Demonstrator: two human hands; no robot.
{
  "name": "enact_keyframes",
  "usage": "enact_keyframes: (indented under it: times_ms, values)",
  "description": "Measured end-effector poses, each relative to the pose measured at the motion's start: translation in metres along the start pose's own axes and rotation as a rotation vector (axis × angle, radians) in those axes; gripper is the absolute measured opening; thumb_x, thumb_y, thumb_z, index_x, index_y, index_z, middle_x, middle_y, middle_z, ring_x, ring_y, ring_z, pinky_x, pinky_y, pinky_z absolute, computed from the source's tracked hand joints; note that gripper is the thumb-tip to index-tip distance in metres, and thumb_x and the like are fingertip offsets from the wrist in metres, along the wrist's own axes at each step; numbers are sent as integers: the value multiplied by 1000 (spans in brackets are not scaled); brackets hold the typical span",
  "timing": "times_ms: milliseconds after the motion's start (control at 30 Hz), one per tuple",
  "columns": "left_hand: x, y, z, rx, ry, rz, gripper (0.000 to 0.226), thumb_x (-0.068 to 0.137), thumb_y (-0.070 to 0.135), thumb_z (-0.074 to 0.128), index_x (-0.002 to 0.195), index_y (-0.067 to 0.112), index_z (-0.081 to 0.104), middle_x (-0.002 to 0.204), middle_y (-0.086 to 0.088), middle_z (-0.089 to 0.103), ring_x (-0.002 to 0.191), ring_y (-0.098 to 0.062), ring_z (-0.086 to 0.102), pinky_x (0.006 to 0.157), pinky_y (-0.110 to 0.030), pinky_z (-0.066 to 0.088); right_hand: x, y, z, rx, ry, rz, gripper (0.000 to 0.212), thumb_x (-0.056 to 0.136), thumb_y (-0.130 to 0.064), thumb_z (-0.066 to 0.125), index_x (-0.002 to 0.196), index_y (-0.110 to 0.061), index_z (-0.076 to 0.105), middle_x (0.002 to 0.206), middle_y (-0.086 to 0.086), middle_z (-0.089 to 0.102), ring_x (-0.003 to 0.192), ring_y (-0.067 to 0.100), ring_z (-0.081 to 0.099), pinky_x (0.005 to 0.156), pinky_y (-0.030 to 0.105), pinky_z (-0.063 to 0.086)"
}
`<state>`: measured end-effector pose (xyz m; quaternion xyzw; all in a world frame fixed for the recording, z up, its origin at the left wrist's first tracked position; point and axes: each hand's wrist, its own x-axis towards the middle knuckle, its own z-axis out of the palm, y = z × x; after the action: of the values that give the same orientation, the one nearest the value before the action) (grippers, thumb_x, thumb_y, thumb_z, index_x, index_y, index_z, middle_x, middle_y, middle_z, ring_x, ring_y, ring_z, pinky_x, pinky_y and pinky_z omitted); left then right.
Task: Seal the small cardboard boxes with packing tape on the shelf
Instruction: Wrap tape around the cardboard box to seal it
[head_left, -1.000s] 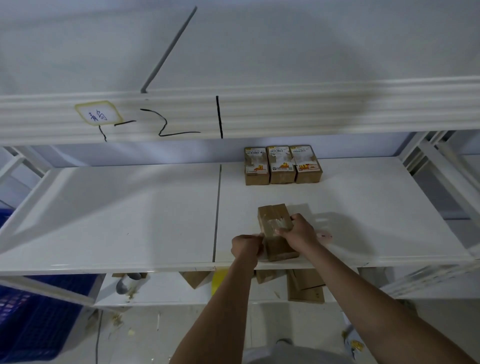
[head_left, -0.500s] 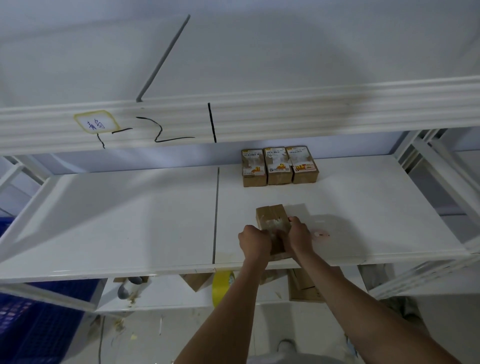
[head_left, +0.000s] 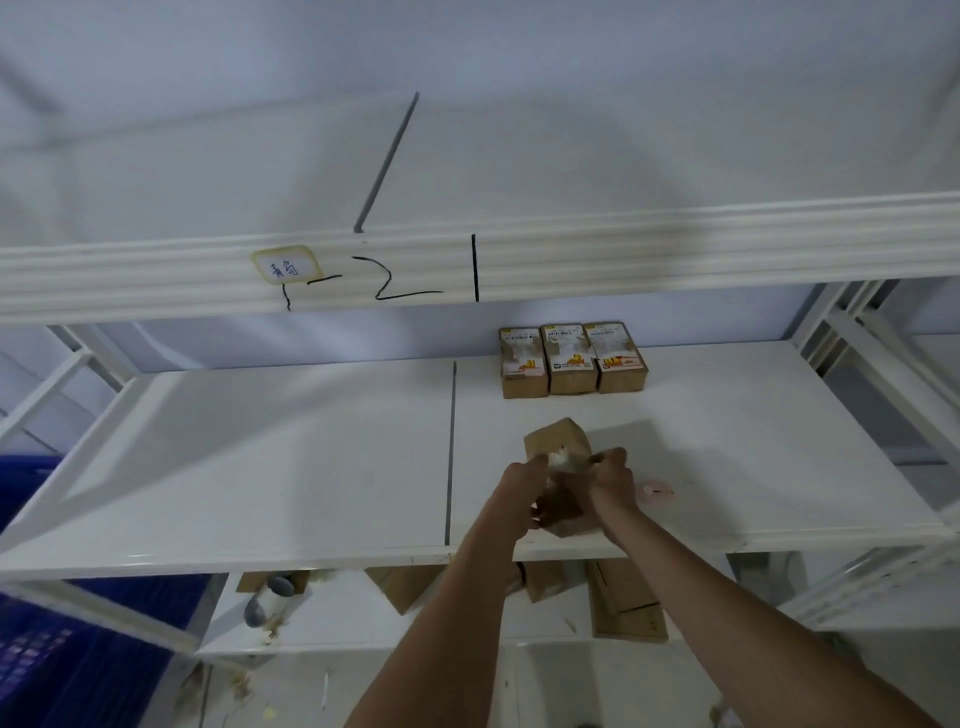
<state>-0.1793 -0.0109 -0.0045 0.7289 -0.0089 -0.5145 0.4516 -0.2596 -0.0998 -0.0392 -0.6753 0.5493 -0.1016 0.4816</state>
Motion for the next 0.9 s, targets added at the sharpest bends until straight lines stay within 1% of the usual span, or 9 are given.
enact_keyframes:
  times_ms: [100,233,300,400,567,633,700,800,900]
  values:
    - [-3,-1,-12,-89,-1,31,72,91,59,55,146,15,37,146,-15,44,131,-39,46,109,-51,39,-5,-14,-5,-88,69,-61,73,79,-36,79,135,-13,39,128,13,57,116,33,57,94,44,52]
    - [-14,8,-13,-121,117,268,65,96,47,58,151,20,36,148,-11,46,131,-31,48,108,-45,43,-18,-25,-11,-207,175,-209,50,93,-28,65,134,-8,45,130,15,53,120,35,47,96,46,45]
    - [-23,10,-7,-170,-1,297,60,95,49,59,147,27,38,141,-10,53,121,-29,56,98,-42,50,-30,-32,-11,-87,107,-246,34,101,-25,47,133,-12,45,130,15,54,114,31,53,91,45,51]
    - [-26,7,-5,-204,-59,331,69,87,47,72,141,24,37,129,-7,60,109,-22,62,84,-36,55,-49,-40,-13,-61,-48,-345,28,95,-21,57,121,-21,48,113,0,58,95,18,61,66,29,54]
    - [-14,-5,-33,-222,28,414,58,78,19,84,122,18,46,117,-9,64,95,-18,67,63,-27,55,-52,-32,-31,129,-209,-291,21,94,-14,61,110,-26,70,115,-3,69,92,14,71,80,38,62]
    - [-12,-6,-39,-282,-15,388,56,78,15,83,122,20,49,116,-14,67,92,-27,71,67,-37,60,-48,-31,-41,187,-141,-229,19,96,-20,63,115,-24,67,118,0,66,96,14,68,82,41,61]
    - [-16,-4,-38,-341,-90,362,59,79,18,83,128,22,50,112,-15,71,92,-32,74,74,-44,62,-49,-31,-52,186,-120,-176,35,94,-38,66,125,-25,57,119,-2,62,100,12,63,78,33,57]
    - [-30,-1,-22,-307,-212,423,50,89,21,73,134,25,52,114,-10,72,96,-29,73,77,-42,61,-49,-25,-66,283,-238,-78,51,90,-57,62,131,-29,51,115,-1,70,99,18,71,88,40,58]
    - [-41,-2,6,-241,-267,525,42,100,27,58,139,32,47,123,-5,69,102,-24,72,78,-38,60,-49,-17,-78,271,-269,-160,47,94,-55,58,130,-25,57,109,0,74,93,17,74,78,35,61]
